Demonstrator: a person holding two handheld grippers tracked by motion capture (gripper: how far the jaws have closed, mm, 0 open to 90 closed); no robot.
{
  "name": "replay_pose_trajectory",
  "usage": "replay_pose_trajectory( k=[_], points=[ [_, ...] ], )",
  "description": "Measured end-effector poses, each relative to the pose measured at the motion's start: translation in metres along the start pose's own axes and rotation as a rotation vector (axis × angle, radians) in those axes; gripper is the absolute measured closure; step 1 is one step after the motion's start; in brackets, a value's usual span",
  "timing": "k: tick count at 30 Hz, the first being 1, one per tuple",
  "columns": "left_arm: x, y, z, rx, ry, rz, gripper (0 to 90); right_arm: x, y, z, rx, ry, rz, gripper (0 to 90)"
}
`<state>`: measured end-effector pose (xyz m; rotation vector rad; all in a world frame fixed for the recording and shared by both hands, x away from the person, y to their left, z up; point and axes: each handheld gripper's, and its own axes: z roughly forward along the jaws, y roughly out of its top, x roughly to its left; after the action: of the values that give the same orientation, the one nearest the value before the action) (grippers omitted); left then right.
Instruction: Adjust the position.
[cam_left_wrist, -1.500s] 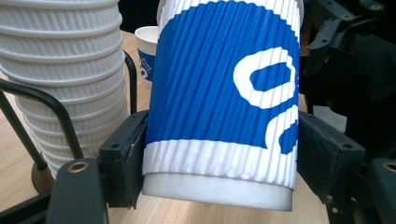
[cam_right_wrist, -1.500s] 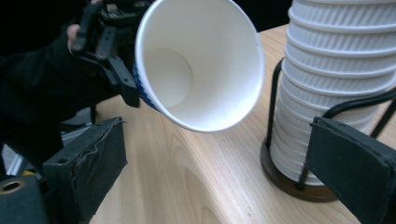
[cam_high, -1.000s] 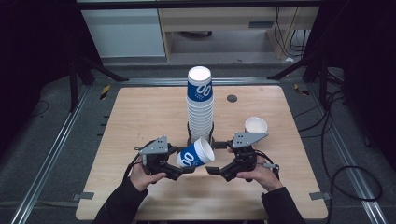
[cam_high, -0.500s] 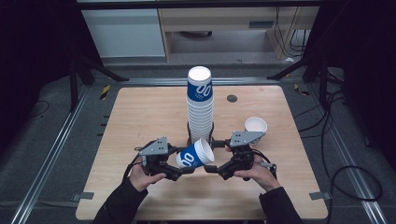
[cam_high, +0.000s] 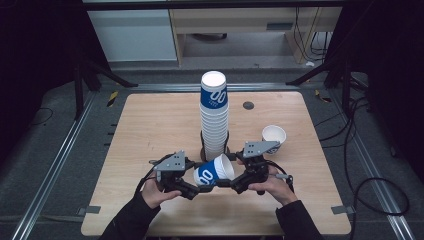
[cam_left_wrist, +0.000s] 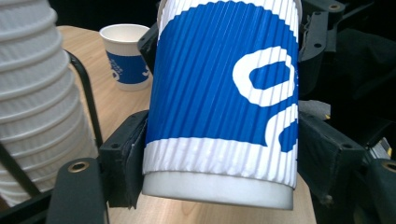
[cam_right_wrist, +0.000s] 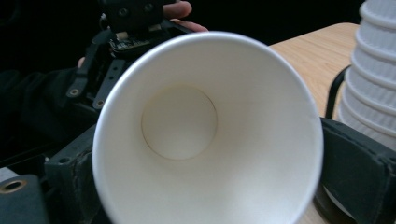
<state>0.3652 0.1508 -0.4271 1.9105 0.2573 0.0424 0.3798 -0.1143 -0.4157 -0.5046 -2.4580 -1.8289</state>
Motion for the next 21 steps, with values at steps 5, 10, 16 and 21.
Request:
replay_pose_trajectory(
  k=[5, 10, 16, 21],
  points=[
    [-0.0008, 0.0002, 0.0004, 0.002, -0.009, 0.004, 25.1, 0.0001, -0.0005, 0.0018, 0.002, 0.035, 0.006, 10.2],
    [-0.0005, -0.0003, 0.0010, 0.014, -0.013, 0.003, 25.0, -0.0009, -0.0021, 0.0033, 0.013, 0.057, 0.020, 12.3],
    [0.0009, -0.0007, 0.0008, 0.012, -0.013, -0.012, 22.8, -0.0011, -0.0027, 0.0027, 0.018, 0.055, 0.013, 14.5],
    [0.0019, 0.0010, -0.0028, -0.001, -0.018, -0.030, 17.5, -0.0001, -0.0020, 0.0007, 0.022, 0.037, -0.007, 15.5]
  ],
)
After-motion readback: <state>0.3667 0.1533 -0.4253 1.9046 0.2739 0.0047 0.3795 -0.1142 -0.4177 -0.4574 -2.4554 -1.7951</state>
